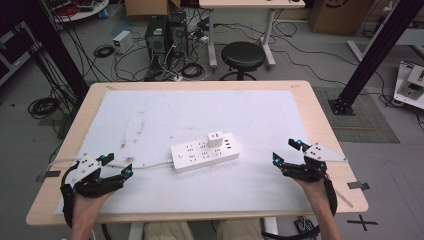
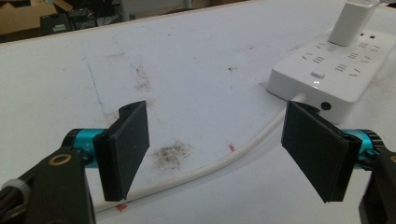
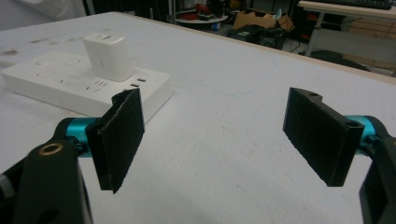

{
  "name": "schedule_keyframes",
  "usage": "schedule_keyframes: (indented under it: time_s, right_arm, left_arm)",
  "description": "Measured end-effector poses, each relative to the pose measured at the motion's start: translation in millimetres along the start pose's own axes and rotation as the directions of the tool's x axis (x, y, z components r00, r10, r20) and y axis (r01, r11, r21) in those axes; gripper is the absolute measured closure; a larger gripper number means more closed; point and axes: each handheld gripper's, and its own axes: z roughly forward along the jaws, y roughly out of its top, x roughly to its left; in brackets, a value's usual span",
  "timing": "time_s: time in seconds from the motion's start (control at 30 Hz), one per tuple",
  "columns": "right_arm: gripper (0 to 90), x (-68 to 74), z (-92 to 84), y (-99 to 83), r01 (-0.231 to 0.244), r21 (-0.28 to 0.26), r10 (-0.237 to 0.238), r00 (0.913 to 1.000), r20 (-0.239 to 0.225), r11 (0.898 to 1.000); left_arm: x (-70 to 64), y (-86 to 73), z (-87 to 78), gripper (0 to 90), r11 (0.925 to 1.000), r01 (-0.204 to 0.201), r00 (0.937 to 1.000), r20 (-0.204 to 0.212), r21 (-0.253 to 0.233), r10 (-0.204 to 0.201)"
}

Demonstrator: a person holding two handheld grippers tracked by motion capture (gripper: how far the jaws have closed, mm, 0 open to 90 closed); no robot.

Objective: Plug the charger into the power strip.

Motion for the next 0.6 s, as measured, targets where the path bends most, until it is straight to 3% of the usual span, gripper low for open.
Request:
schedule_keyframes:
  time_s: [0.6]
  right_arm:
    - [21.1, -5.1, -9.2, -10.1, -0.018, 0.015, 0.018, 0.9998, 0.013, 1.000]
  left_arm:
    - [-1.4, 2.8, 3.6, 23.4, 0.9999, -0.011, 0.9999, 0.005, 0.002, 0.011]
